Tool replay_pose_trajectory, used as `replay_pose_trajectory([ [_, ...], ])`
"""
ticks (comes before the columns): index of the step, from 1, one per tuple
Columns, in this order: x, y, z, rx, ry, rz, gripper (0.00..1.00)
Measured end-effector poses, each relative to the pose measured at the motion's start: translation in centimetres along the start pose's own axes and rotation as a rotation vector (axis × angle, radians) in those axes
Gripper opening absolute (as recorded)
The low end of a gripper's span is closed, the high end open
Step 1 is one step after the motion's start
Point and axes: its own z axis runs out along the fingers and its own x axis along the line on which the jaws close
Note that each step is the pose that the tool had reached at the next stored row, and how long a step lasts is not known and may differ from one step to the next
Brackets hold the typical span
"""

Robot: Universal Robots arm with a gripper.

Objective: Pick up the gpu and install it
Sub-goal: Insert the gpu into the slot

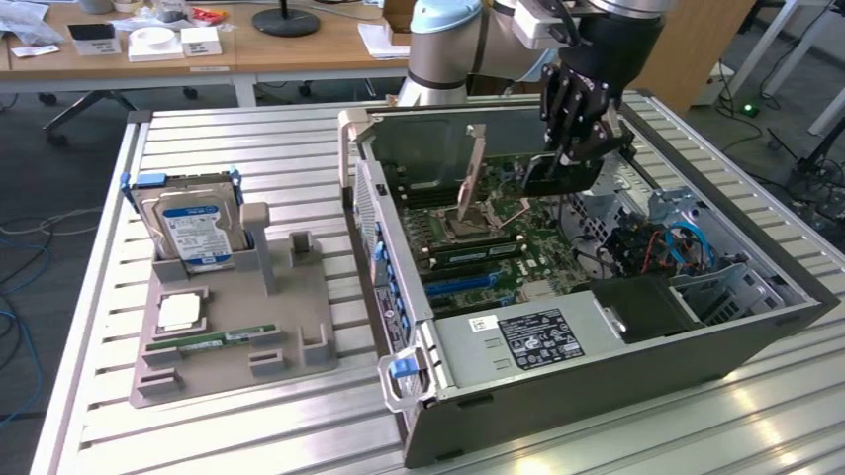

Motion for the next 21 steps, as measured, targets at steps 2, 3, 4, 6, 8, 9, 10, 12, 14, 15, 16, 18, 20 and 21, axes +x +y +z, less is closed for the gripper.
replay_pose_trajectory([
  [2,0.0,0.11,0.3,0.0001,-0.0001,0.0,0.27],
  [3,0.0,0.17,0.47,0.0004,-0.0001,0.0,0.27],
  [4,0.0,0.22,0.64,0.0005,-0.0001,0.0,0.27],
  [6,0.0,0.32,1.02,0.001,-0.0001,0.0,0.27],
  [8,0.1,0.41,1.37,0.0017,-0.0002,0.0,0.27],
  [9,0.1,0.45,1.55,0.0021,0.0,0.0,0.27],
  [10,0.1,0.5,1.73,0.0025,-0.0001,0.0,0.27],
  [12,0.1,0.56,2.09,0.0031,-0.0002,0.0,0.27],
  [14,0.1,0.59,2.33,0.0033,0.0,0.0,0.27],
  [15,0.1,0.59,2.34,0.0032,0.0002,0.0,0.27],
  [16,0.1,0.59,2.34,0.0032,0.0003,0.0,0.27],
  [18,0.1,0.6,2.35,0.0032,0.0001,0.0,0.27],
  [20,0.1,0.6,2.35,0.0032,0.0001,0.0,0.27],
  [21,0.1,0.6,2.35,0.0032,0.0,0.0,0.27],
])
